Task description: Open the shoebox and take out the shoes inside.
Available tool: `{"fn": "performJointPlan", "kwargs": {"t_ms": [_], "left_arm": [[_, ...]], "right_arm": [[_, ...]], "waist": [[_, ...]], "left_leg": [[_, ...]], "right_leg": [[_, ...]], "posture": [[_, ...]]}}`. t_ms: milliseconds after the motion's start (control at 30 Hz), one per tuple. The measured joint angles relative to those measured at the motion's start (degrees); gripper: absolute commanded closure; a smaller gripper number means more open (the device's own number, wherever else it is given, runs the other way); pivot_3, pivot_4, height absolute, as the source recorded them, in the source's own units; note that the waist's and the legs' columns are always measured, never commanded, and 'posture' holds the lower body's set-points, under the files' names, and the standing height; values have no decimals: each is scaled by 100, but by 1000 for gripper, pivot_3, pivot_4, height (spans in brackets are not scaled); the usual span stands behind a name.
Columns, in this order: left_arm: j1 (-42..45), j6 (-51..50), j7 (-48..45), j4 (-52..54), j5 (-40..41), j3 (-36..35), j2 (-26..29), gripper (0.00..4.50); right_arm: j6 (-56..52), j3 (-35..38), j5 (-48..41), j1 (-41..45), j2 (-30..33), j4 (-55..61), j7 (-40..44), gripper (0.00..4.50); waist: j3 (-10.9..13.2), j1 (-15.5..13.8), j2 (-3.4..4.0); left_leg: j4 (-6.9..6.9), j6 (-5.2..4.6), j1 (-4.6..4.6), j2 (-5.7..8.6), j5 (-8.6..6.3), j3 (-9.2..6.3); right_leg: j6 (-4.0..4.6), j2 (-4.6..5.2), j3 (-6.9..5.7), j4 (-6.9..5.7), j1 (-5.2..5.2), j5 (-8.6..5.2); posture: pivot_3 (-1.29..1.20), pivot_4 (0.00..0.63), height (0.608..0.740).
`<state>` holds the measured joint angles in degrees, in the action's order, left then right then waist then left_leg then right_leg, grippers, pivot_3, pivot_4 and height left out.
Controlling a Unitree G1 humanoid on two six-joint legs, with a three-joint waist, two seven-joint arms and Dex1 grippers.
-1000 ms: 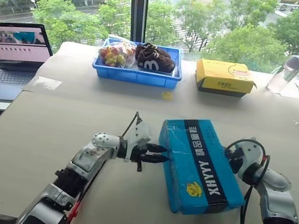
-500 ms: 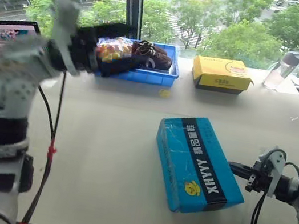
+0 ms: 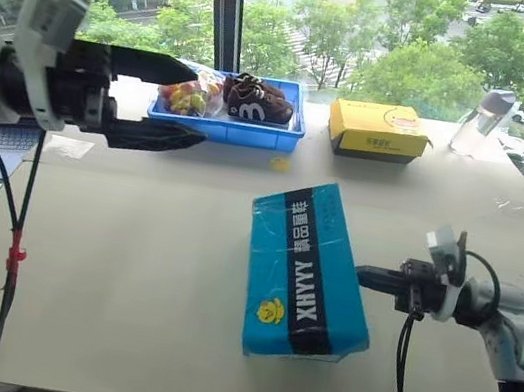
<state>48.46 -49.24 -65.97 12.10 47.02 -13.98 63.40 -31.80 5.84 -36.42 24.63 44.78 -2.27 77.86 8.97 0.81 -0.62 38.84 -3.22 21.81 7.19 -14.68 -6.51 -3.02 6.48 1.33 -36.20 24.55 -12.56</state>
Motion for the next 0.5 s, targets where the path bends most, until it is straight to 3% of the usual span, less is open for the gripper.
{"fn": "performJointPlan", "kwargs": {"t_ms": [300, 400, 500], "left_arm": [[478, -456, -405, -363, 533, -464, 946, 36], [785, -631, -423, -441, 793, -555, 1100, 36], [837, -696, -325, -420, 922, -565, 1091, 36]], "right_arm": [[-882, -95, -704, 1452, -309, 558, -269, 4500], [-1310, -618, -679, 2048, -930, 708, -831, 4500], [-1367, -1452, -216, 2270, -1989, 744, -1587, 4500]], "waist": [[10, 70, -15], [12, 84, -19], [11, 108, -18]], "left_leg": [[3, 31, 38, -5, 12, 31], [1, 29, 30, -14, 7, 32], [0, 29, 23, -14, 7, 34]], "right_leg": [[7, -4, 27, -45, 70, 4], [6, -11, 32, -55, 70, 2], [7, -15, 43, -73, 74, 2]], "posture": [[0, 150, 740], [0, 150, 740], [0, 150, 740]]}}
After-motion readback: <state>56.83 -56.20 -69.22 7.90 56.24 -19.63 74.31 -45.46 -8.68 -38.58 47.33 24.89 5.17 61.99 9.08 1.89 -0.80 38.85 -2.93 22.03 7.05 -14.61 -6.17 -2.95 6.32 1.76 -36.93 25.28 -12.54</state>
